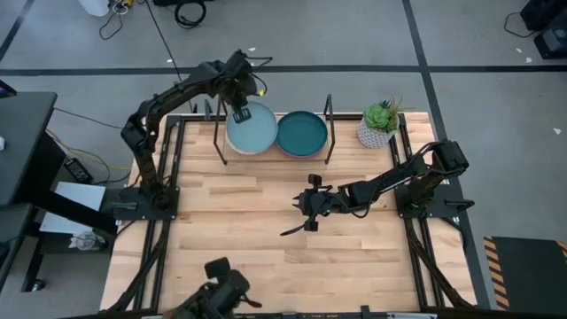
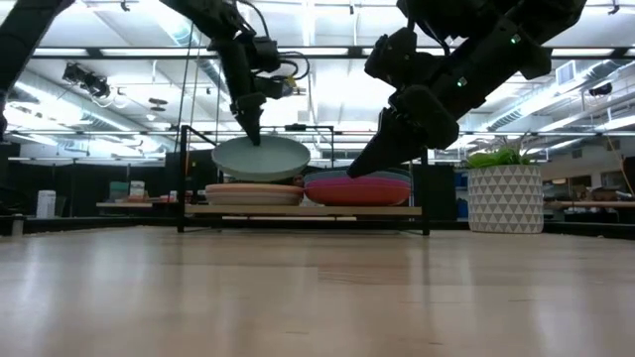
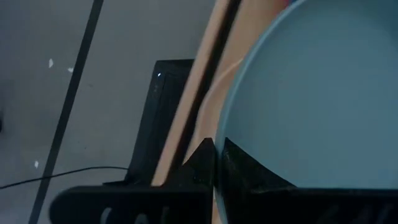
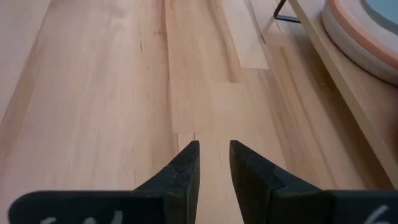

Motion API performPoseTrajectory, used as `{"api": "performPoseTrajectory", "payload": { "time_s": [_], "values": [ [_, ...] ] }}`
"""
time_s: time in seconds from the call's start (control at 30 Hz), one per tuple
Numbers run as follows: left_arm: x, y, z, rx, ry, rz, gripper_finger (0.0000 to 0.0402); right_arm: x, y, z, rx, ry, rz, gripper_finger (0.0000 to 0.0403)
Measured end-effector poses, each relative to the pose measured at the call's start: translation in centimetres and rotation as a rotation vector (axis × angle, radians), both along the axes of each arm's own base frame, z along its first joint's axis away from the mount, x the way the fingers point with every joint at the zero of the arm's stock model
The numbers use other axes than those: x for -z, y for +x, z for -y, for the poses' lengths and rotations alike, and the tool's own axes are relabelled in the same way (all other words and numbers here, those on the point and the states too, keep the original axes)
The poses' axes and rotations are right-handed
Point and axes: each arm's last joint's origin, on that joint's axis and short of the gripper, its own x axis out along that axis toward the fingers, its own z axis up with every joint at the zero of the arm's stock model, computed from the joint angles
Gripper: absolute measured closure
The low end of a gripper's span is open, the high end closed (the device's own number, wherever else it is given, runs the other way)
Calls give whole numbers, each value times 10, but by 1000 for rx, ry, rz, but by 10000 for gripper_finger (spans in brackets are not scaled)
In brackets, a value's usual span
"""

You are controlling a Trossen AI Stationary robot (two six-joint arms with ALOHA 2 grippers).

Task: Place and stack plates onto a shelf
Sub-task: Stack the light blue plate on top of the white plate

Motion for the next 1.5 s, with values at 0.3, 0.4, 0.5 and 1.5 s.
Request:
{"api": "performPoseTrajectory", "payload": {
  "time_s": [0.3, 0.4, 0.5, 1.5],
  "values": [
    [24, -2, -21, 62, -33, -78, 387, 0, 0, 0, 35, 47, 13, 309],
    [27, 1, -19, 109, -43, -82, 387, 0, 0, -1, 37, 52, 15, 309],
    [27, 3, -18, 135, -35, -86, 375, 0, 0, -2, 36, 54, 15, 309],
    [77, 62, -3, 42, -10, -89, 260, 10, -14, -9, 120, -79, -111, 309]
  ]
}}
